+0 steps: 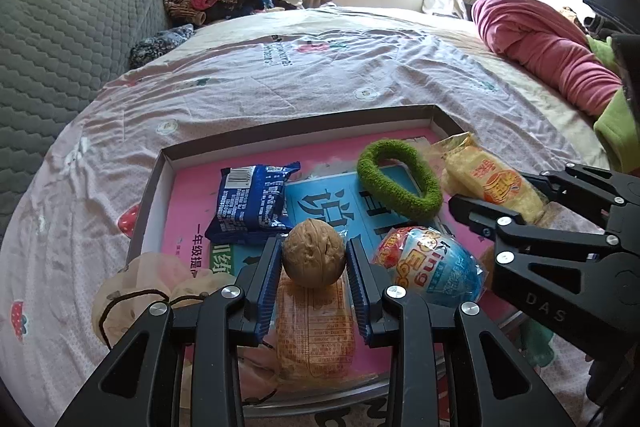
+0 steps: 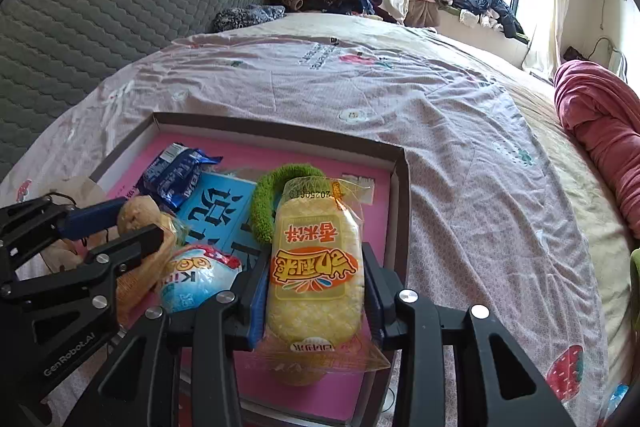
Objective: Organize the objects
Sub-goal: 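Lower and open left gripper to drop walnut while right gripper releases yellow packet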
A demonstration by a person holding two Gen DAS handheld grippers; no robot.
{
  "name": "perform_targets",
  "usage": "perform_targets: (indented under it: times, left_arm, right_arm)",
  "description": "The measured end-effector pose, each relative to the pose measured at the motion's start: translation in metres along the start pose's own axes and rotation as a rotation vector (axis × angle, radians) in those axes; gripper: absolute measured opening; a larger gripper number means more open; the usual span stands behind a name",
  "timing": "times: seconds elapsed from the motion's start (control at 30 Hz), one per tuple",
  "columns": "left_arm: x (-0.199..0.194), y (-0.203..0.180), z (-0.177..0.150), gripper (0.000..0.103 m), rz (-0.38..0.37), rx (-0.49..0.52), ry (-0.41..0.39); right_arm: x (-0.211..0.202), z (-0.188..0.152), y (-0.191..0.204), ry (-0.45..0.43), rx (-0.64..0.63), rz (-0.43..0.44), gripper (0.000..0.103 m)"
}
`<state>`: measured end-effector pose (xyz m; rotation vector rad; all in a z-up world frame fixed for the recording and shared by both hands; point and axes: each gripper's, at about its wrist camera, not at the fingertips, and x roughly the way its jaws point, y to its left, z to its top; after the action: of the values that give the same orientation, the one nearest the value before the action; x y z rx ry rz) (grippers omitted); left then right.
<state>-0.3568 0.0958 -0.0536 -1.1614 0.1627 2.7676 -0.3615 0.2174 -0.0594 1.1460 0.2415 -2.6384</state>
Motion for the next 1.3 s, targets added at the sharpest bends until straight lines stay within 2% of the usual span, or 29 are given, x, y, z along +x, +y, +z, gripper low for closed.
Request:
perform_targets:
  times: [0.63,0.7,0.77,0.93,1.03,1.3]
  left_arm:
    - [-0.001,0.004,-0.004,0.035,0.005,-0.015,0.01]
    - [-0.001,0.005,-0.004,0.039,0.008,-0.022,0.01]
    - [-0.003,0.006,-0.004,0.051,0.012,-0.024,0.004]
    - [-0.004,0.007,-0.004,0.052,0.016,-0.027,0.005]
    - [-0.005,0.007,-0.004,0.058,0.017,-0.027,0.003]
    - [-0.014,0.007,-0.003,0.058,0.017,-0.031,-0.003]
  right_arm:
    - [0.007,-0.005,-0.001,0.033,0.015,0.004,0.04]
    - [0.006,-0.004,0.0,0.032,0.016,0.006,0.04]
    - [0.005,-0.004,-0.001,0.026,0.015,0.002,0.04]
    - [0.001,-0.003,-0.003,0.021,0.019,-0.003,0.042]
    - [-0.001,-0.001,-0.003,0.015,0.017,-0.008,0.043]
    - [-0.012,0.002,0.0,0.005,0.01,-0.009,0.044]
